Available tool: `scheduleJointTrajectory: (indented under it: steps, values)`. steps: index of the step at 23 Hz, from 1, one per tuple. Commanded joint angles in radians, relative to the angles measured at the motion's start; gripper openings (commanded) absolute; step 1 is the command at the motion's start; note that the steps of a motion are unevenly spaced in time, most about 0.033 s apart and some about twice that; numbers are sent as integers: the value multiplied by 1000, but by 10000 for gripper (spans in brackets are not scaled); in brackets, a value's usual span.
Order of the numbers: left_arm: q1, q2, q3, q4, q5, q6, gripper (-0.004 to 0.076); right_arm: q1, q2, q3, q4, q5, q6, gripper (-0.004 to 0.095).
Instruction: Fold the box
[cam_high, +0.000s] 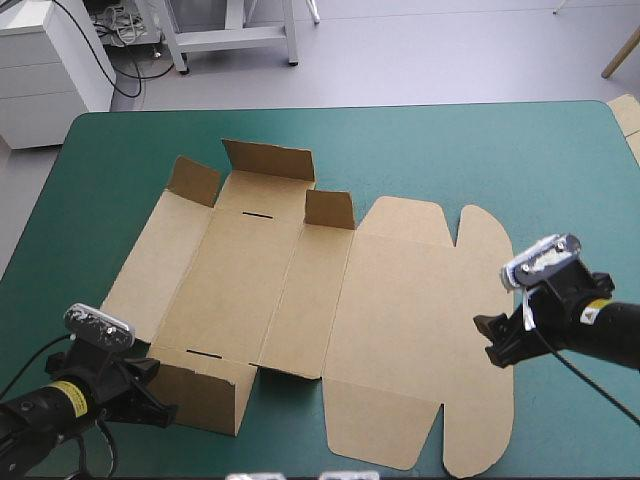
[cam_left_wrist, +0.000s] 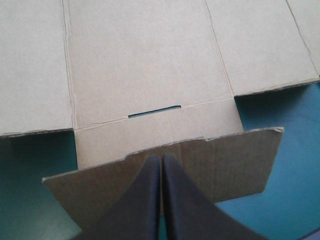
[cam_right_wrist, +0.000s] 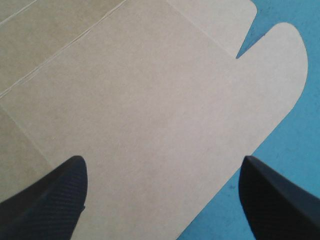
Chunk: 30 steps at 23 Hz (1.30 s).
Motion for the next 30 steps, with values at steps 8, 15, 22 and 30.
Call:
scheduleJointTrajectory:
  steps: [8,15,22,30]
  values:
    - [-6,260,-161,83,-26,-8,-8,2,418,-455,110,13,-111,763]
    - [-6,318,-209,78,-66,-8,-8,7,700,-696,275,67,-279,761]
    - [-6,318,-216,81,-63,-8,-8,96,916,-922,278,67,-289,758]
    - [-6,318,-216,72,-63,-8,-8,226,1123,-1125,160,66,-336,759]
